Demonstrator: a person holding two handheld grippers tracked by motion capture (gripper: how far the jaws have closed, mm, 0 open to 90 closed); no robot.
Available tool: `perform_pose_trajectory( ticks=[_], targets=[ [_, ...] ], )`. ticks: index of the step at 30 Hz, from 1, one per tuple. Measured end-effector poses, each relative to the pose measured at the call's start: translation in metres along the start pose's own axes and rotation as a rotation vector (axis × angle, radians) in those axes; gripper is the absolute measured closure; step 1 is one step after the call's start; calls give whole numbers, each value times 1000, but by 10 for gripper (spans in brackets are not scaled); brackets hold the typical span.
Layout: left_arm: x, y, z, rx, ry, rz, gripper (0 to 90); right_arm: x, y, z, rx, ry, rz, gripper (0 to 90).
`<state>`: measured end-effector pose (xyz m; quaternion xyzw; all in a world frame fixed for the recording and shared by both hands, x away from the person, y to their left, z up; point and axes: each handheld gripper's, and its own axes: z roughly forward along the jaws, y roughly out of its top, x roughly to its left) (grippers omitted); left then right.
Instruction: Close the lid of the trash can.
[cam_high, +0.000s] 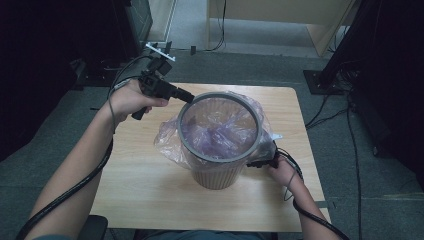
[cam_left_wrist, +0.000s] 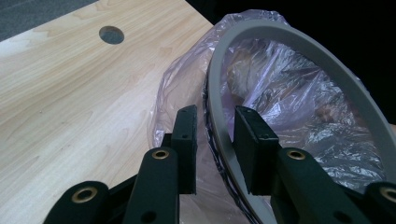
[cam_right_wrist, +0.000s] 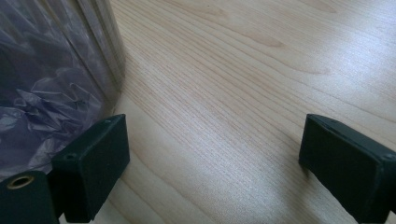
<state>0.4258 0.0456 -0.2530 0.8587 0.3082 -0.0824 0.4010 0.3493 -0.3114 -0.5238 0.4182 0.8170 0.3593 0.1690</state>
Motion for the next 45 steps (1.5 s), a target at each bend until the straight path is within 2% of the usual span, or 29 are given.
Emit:
perform_pose_trajectory(
  ticks=[3,7,15,20,25,28,31,35,40,45],
  targets=[
    [-1,0,-4,-19,23,9,680,0,0,0,0,0,0,81],
    [0,-2,-10,-39,35,15,648,0,0,0,-1,0,1,81],
    [12,-14,-21,-56,58,-11,594,0,0,0,0,0,0,81],
    [21,-22,-22,-60,83,-21,536,0,0,0,0,0,0,81],
    [26,-30,-24,-94,97,-19,489,0,0,0,-1,0,1,81],
    [29,-32,-24,-98,115,-19,457,0,0,0,-1,0,0,81],
    [34,-34,-22,-99,137,-27,429,0,0,0,0,0,0,81],
    [40,-39,-22,-114,142,-43,395,0,0,0,-1,0,0,81],
    [47,-49,-20,-113,160,-60,377,0,0,0,0,0,0,81],
    [54,-60,-20,-146,189,-59,366,0,0,0,0,0,0,81]
  ],
)
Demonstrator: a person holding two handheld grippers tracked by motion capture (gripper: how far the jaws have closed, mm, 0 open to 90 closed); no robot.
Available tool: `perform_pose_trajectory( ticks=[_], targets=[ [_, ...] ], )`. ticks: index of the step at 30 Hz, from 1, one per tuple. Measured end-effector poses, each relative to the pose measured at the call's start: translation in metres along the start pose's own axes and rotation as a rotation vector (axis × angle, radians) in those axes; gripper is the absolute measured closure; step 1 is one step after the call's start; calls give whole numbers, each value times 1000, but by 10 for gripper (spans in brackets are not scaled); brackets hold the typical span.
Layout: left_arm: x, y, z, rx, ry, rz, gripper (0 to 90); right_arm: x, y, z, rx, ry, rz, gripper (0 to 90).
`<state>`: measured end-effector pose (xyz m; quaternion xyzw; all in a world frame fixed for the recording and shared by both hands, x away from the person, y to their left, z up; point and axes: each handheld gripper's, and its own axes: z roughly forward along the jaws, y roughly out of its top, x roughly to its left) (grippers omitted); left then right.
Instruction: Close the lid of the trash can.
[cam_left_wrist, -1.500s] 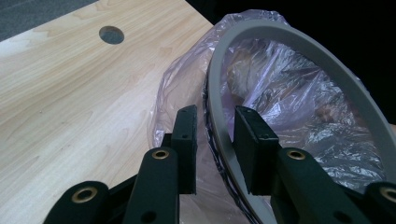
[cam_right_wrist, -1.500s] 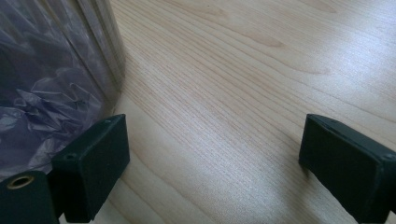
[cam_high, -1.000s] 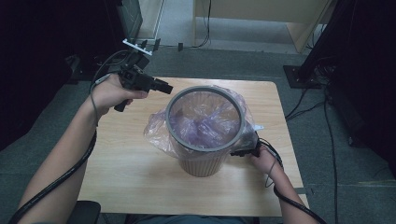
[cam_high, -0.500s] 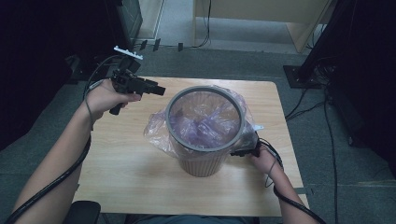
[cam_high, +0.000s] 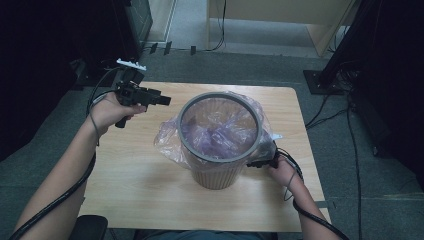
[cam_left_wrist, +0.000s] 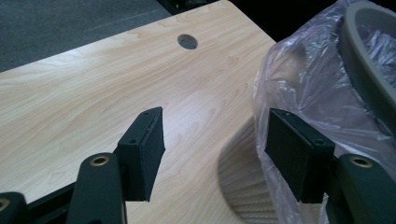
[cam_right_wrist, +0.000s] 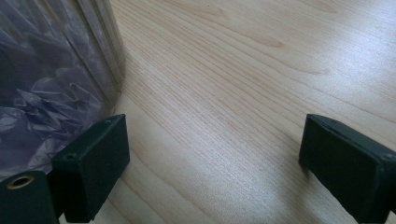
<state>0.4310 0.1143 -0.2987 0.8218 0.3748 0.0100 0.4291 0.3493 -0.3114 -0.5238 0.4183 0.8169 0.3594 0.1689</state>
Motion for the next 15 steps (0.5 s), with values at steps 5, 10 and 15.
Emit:
perform_pose_trajectory(
  ticks=[5,10,15],
  targets=[
    [5,-9,1,7,5,-12,360,0,0,0,0,0,0,81],
    [14,-21,6,10,7,-42,355,0,0,0,-1,0,0,81],
    [19,-31,13,25,29,-45,352,0,0,0,0,0,0,81]
  ],
)
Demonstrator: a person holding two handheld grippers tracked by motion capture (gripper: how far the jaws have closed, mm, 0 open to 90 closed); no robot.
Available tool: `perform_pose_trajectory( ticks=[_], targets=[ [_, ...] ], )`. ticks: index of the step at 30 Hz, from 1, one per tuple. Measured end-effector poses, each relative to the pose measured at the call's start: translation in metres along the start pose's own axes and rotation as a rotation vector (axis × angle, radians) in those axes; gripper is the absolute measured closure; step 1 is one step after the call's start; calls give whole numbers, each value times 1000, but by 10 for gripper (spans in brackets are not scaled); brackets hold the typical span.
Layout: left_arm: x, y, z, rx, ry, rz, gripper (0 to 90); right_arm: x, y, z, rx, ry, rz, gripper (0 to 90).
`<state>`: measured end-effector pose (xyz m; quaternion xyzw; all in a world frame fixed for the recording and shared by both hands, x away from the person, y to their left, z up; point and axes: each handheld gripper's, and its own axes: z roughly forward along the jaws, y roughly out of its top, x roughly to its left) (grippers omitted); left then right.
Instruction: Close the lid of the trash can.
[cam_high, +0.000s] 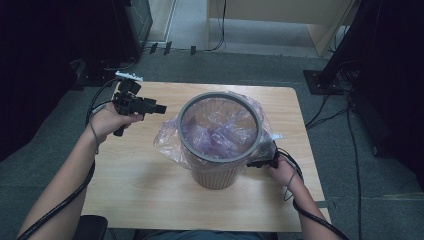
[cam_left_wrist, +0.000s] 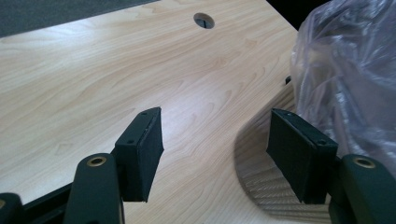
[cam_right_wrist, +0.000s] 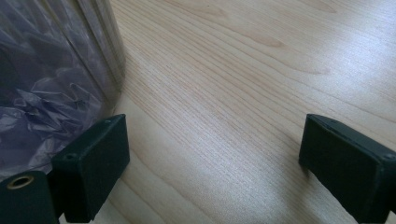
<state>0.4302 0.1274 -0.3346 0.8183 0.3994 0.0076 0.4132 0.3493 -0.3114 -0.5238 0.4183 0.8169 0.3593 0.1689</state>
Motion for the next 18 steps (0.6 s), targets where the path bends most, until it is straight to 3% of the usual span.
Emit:
perform_pose_trajectory(
  ticks=[4,12,18],
  targets=[
    [5,-8,4,-10,-4,-16,352,0,0,0,0,0,0,81],
    [9,-21,12,-17,15,1,352,0,0,0,0,0,0,81],
    [14,-35,24,-16,6,-22,352,0,0,0,-1,-1,0,81]
  ],
)
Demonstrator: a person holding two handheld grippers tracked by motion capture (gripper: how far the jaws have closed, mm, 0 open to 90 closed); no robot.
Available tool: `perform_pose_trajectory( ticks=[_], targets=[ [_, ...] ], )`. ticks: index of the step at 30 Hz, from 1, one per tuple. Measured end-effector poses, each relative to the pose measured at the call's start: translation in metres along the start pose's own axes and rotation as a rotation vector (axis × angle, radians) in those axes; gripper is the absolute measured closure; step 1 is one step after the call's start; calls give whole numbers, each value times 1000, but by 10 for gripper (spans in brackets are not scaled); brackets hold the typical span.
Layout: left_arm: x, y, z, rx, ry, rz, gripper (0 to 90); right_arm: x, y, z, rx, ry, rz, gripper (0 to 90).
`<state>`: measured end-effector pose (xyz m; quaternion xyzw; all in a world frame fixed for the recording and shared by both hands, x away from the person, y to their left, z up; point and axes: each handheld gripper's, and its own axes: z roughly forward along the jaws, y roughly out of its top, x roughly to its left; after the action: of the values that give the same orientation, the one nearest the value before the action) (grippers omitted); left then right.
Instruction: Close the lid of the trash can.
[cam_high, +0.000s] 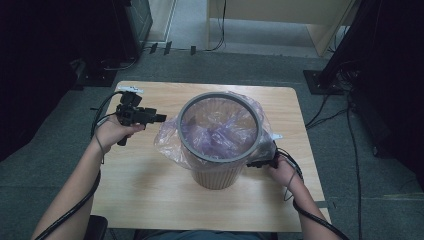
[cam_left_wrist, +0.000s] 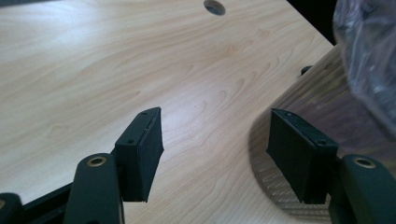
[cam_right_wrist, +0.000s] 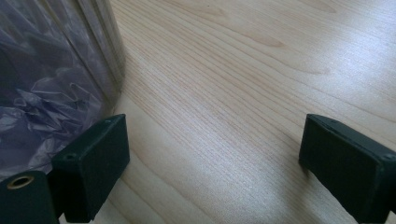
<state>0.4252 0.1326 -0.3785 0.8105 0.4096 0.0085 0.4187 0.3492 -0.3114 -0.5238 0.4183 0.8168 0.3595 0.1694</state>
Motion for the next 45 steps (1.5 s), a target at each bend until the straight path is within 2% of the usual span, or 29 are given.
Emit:
perform_pose_trajectory(
  ticks=[4,8,10,11,16,19,23,28,36,41,45],
  targets=[
    [3,-10,7,15,6,-1,352,0,0,0,0,0,0,81],
    [6,-18,11,3,8,-4,352,0,0,0,0,0,0,81],
    [8,-23,12,-29,-31,-7,352,0,0,0,0,0,0,81],
    [8,-25,13,-35,-31,-14,352,0,0,0,0,0,0,81],
    [11,-33,18,10,-1,-2,352,0,0,0,1,0,0,81],
    [15,-38,20,12,5,-21,352,0,0,0,0,0,0,81],
    [20,-48,27,33,22,-20,351,0,0,0,0,0,0,81],
    [21,-59,35,36,20,-23,350,0,0,0,0,0,0,81],
    [25,-71,41,45,41,3,343,0,0,0,0,0,0,81],
    [29,-78,45,41,45,-4,339,0,0,0,0,0,0,81],
    [32,-86,49,62,57,13,335,0,0,0,0,0,0,81]
  ],
)
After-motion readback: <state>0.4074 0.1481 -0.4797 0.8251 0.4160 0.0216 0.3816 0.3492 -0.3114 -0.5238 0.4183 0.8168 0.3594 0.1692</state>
